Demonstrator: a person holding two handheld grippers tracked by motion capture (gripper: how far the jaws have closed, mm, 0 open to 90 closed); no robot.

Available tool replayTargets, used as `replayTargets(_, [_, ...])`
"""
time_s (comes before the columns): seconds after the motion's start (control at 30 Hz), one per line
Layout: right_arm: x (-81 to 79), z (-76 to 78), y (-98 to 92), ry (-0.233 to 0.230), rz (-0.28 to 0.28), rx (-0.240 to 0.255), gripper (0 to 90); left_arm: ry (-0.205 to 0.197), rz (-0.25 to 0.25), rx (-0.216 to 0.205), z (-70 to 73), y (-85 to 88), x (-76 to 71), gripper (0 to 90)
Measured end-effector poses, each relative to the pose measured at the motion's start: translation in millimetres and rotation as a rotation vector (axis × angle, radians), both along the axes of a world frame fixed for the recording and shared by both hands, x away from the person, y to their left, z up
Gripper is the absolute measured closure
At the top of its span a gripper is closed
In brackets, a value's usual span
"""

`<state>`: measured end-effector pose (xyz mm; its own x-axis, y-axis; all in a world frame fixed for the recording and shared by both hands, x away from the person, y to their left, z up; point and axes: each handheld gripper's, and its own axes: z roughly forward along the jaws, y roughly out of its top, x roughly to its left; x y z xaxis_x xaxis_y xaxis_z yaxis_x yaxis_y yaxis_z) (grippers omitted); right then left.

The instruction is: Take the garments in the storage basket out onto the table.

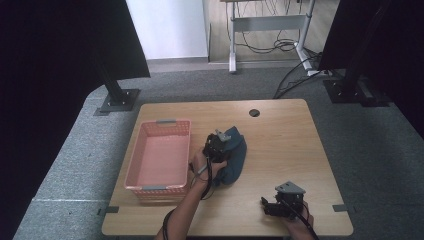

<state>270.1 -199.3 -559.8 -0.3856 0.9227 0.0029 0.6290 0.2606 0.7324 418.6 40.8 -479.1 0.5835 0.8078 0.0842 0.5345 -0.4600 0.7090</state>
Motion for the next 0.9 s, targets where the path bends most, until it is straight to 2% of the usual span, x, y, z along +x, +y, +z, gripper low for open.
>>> replayTargets(0.33, [-0.1,0.0,0.1,0.0,-0.001,0.0,6.8,0.005,-0.004,-0.005,1.7,2.5,-0.6,56.2])
replayTargets(0.6, [-0.1,0.0,0.1,0.001,-0.002,0.001,6.8,0.009,-0.008,-0.019,5.4,3.4,-2.0,36.3])
replayTargets(0.67, [-0.2,0.0,0.2,-0.001,-0.002,-0.001,6.8,0.012,-0.016,-0.01,5.7,2.9,-2.5,31.3])
replayTargets(0.9, [-0.2,0.0,0.2,-0.001,-0.001,-0.001,6.8,0.005,-0.031,-0.006,5.2,1.4,-4.9,24.5])
